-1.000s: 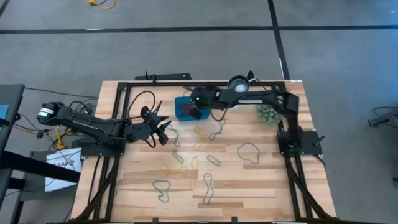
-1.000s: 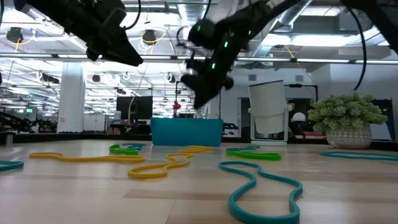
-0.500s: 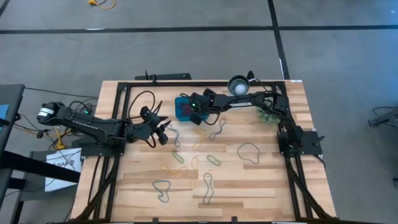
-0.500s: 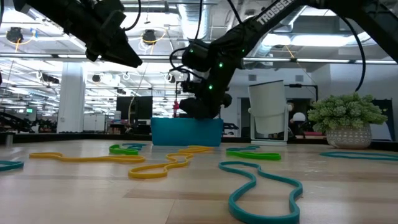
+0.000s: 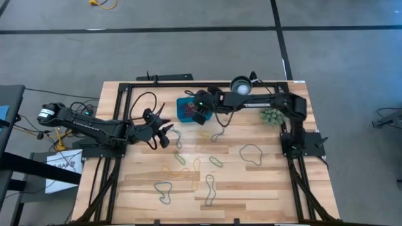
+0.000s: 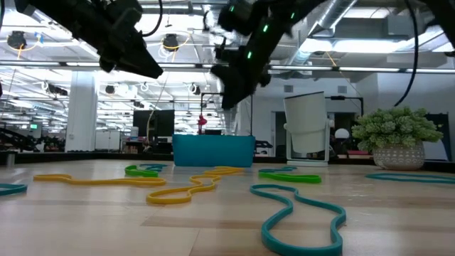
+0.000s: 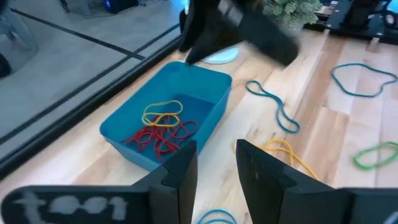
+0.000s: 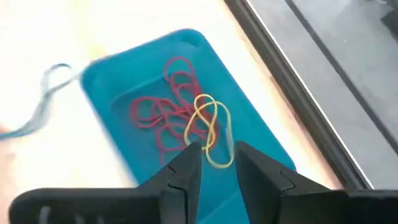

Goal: Pick and place items into bin
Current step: Put the yellow rubber band into the blue bin

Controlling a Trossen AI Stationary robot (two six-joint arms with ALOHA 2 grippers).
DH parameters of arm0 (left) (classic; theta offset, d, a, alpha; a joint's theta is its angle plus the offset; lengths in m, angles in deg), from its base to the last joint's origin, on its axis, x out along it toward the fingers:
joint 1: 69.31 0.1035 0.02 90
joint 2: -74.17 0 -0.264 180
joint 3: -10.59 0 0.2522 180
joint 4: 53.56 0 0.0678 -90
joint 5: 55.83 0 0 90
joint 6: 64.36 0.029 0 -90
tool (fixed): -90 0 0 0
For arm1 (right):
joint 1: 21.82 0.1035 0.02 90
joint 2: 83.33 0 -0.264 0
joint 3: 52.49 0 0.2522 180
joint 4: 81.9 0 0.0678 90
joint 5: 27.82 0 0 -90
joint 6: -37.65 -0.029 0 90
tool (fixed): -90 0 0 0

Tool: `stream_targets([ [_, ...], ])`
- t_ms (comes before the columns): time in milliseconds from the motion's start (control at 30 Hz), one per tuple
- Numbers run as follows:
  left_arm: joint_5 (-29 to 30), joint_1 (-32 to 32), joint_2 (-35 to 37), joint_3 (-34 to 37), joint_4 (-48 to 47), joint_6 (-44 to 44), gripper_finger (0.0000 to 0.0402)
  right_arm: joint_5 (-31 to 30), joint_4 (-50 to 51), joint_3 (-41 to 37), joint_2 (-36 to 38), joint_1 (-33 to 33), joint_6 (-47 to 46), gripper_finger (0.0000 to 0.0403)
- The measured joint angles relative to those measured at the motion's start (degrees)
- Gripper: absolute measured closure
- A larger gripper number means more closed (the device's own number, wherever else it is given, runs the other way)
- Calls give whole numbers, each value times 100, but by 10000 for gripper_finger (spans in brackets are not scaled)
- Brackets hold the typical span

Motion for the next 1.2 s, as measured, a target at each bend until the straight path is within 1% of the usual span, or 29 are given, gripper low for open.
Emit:
stream_targets([
  [100,-44,-2,0,0,0,-396,299,13,476,0,454,197,-196,310],
  [133,-150,5,0,0,0,-595,299,13,600,4,592,283,-214,310],
  [200,-537,53,-7,0,38,-795,299,13,952,3,864,472,-224,310],
  [300,-1111,108,-158,1,78,-850,299,17,1384,2,1236,793,-447,310],
  [433,-1535,197,-726,2,534,-801,299,17,1941,0,1718,1200,-718,310],
  [533,-2136,270,-1379,2,1229,-609,299,15,2240,-2,2080,1468,-924,310],
  [600,-2401,282,-1832,2,1805,-451,299,13,2362,0,2319,1648,-1066,310],
  [700,-2556,284,-2454,-84,2371,-229,299,13,2556,0,2649,1912,-1156,310],
  [800,-2783,298,-3012,-409,2438,-62,299,1,2598,-3,2922,2158,-1330,310],
  [900,-2815,295,-3560,-807,2430,107,299,-7,2592,-2,3052,2382,-1373,310],
  [967,-2729,324,-3901,-1114,2218,132,299,-7,2611,-4,3072,2513,-1373,310],
  [1100,-2627,478,-4449,-1721,1347,80,299,-7,2641,-4,3054,2682,-1373,310],
  [1200,-2617,594,-4830,-2055,1151,14,299,-5,2706,-10,2958,2711,-1373,310],
])
